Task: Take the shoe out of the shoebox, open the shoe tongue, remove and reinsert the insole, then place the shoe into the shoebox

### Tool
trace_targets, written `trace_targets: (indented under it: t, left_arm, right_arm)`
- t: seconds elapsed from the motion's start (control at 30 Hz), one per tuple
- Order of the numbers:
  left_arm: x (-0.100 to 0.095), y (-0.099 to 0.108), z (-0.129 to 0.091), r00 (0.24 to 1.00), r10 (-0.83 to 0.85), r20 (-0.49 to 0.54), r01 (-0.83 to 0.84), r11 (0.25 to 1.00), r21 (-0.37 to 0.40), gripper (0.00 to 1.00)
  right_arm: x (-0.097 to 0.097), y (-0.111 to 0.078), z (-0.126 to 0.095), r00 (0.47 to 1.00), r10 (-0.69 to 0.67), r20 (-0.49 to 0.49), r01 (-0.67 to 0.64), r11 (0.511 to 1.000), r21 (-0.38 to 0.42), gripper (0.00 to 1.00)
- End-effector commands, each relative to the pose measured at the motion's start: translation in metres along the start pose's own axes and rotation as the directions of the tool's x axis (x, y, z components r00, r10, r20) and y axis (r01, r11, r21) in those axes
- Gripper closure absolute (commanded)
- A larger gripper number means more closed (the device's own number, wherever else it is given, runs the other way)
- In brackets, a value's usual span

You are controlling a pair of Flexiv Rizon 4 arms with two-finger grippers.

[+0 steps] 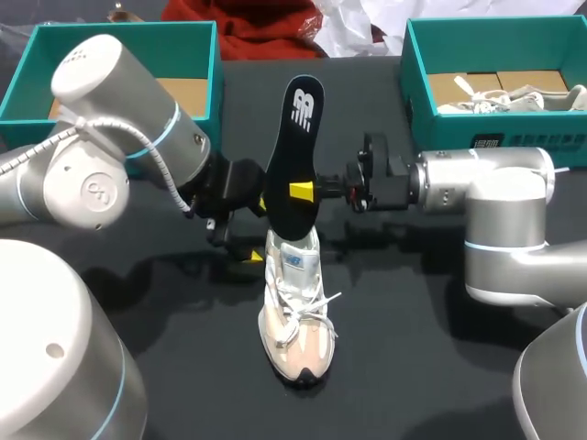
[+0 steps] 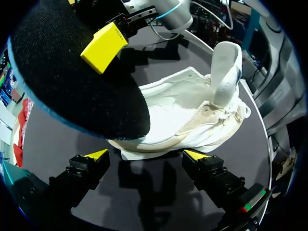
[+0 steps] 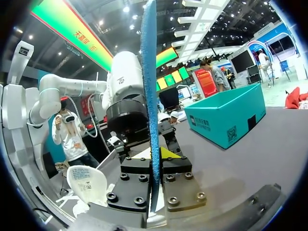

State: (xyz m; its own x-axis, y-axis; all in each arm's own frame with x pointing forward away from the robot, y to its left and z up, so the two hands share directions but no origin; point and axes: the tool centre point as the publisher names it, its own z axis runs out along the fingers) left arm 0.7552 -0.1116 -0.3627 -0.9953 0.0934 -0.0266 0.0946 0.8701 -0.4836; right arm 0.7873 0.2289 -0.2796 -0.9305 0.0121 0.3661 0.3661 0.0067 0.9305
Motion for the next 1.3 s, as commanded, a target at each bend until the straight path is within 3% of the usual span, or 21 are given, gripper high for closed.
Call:
trace_targets:
  t: [0.03,1.3]
  left_arm:
    - [-0.002,-0.002,0.002,1.0,0.001,-0.003,-0.001,1.0,-0.007,0.0]
    - [0.002,-0.004,0.007,0.999,0.019,-0.034,-0.019,1.0,0.001,0.0]
  right_arm:
    - [0.002,-0.003,0.001,1.0,0.005,0.008,-0.005,1.0,0.0,1.0]
    - [0.021,-0.049,0.004,0.988,0.15,0.045,-0.151,0.988,0.018,1.0]
